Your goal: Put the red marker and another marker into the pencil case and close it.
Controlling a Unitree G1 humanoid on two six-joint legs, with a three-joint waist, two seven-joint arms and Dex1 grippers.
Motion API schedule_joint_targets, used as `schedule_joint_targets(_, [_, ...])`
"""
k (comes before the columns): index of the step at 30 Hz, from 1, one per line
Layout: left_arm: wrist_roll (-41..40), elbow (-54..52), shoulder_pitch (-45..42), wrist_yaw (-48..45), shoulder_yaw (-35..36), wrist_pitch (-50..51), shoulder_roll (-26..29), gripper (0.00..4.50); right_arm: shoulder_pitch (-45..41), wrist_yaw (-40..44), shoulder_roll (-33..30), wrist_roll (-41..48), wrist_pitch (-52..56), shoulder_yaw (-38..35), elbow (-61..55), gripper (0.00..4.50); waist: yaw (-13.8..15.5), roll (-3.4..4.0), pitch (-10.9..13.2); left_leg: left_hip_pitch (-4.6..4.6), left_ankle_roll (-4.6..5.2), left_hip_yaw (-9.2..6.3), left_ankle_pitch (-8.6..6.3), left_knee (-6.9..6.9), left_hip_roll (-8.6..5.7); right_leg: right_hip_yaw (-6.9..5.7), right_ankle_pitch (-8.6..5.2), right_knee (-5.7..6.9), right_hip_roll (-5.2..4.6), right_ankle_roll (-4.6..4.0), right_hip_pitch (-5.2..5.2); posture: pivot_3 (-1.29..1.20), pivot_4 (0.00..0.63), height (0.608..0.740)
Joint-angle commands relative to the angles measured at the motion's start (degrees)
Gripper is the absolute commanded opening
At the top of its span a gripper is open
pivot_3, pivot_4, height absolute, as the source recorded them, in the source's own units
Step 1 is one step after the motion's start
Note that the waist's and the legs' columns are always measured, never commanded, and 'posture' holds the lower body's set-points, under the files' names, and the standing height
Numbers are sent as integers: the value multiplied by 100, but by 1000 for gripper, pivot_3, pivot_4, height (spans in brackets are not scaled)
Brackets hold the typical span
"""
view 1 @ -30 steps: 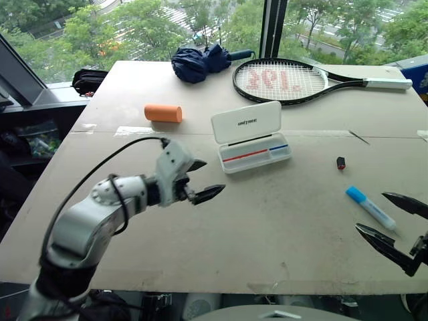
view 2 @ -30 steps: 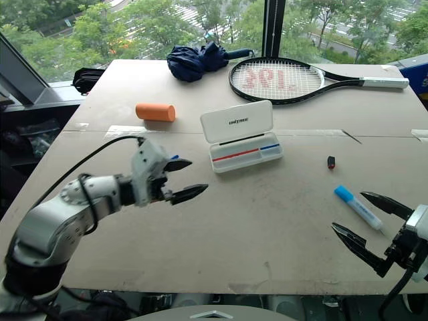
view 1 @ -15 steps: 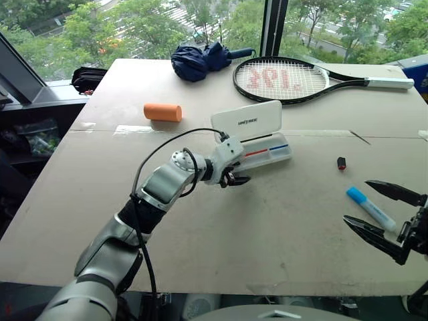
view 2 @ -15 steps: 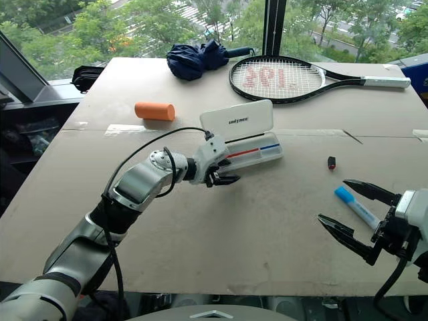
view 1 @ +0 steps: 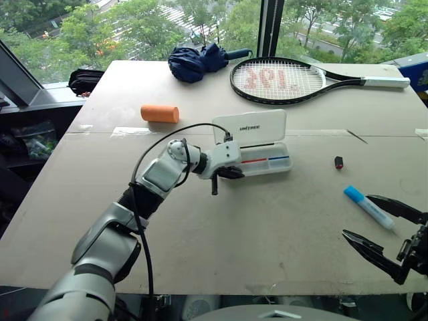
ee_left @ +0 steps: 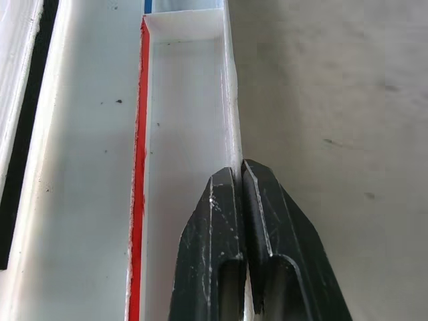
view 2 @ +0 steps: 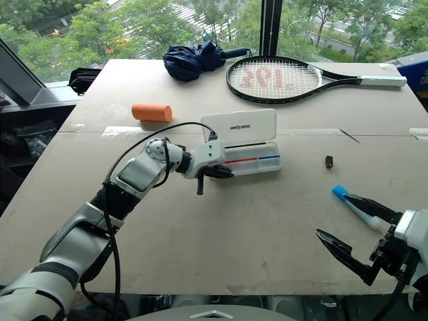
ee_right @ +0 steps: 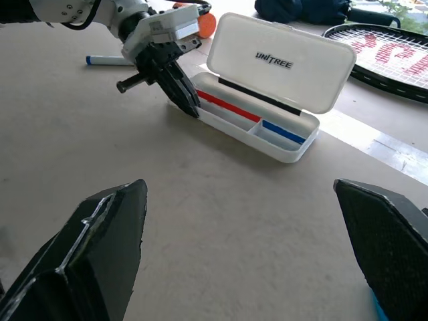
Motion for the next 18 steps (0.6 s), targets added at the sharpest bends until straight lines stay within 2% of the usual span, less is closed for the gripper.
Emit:
schedule_joint_targets(1, [-144, -507, 276, -582, 256, -359, 281, 26, 102, 99, 6, 55, -175, -215, -55, 4500, 12, 0, 1, -1, 0, 1, 0, 0, 2, 1, 0, 0, 0, 0, 0, 0, 150, 730])
schedule_joint_targets(8, [-61, -1605, 934, -509, 377, -281, 348, 26, 194, 155, -36, 97, -180, -219, -50, 4500, 40, 0, 1, -9, 0, -4, 0, 5, 2, -4, 0, -1, -10, 1, 1, 0, 150, 730])
schedule_joint_targets(18, [541, -1116, 675, -327, 65, -481, -267, 26, 229, 176, -184, 199, -103, -310, -61, 4500, 35, -1, 2, -10, 1, -5, 0, 10, -7, -6, 0, 0, -8, 1, 2, 0, 150, 730])
